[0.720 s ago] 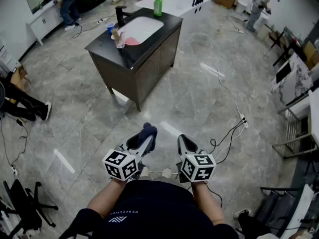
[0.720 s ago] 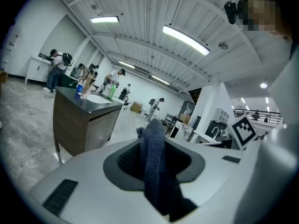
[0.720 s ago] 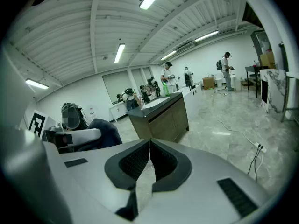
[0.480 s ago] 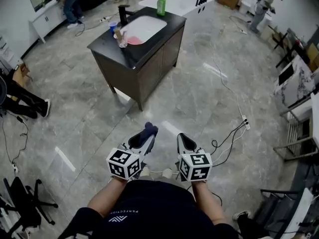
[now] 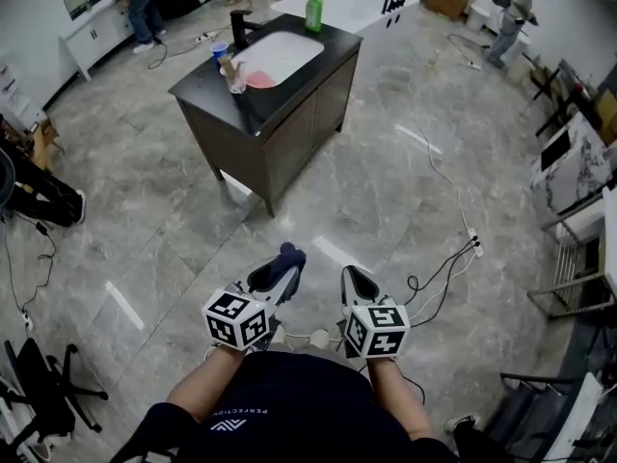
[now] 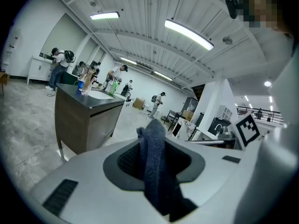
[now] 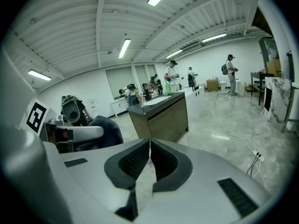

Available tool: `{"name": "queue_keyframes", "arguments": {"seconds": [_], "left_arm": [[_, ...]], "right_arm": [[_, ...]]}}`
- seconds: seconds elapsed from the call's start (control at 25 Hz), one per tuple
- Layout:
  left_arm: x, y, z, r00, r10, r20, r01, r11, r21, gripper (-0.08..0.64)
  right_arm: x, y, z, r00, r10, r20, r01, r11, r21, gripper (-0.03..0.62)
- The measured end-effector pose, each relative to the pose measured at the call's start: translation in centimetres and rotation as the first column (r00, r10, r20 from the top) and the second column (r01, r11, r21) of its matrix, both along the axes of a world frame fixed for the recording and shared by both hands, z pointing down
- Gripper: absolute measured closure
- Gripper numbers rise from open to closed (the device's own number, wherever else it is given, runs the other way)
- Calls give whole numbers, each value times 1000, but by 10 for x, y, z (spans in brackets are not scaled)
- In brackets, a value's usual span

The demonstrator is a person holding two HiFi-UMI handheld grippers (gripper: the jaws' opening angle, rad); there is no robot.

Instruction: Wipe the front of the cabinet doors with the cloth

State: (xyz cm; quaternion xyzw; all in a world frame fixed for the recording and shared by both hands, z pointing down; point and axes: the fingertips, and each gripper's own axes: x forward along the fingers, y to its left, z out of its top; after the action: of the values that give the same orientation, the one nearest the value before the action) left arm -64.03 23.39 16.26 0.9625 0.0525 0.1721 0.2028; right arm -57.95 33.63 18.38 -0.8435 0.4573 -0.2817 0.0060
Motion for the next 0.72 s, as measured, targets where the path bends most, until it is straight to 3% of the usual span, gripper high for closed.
{"name": "queue_keyframes", "arguments": {"seconds": [0.28, 0.72], "left_arm": [[16, 9, 2, 999, -33, -6, 33, 999, -1, 439], [57, 51, 2, 1000, -18, -9, 18, 1000, 21, 439]], "right_arm": [[15, 19, 2, 1000, -22, 3, 22, 1000, 20, 554], [49, 65, 15, 999, -12, 40, 11, 1000, 10, 554]]}}
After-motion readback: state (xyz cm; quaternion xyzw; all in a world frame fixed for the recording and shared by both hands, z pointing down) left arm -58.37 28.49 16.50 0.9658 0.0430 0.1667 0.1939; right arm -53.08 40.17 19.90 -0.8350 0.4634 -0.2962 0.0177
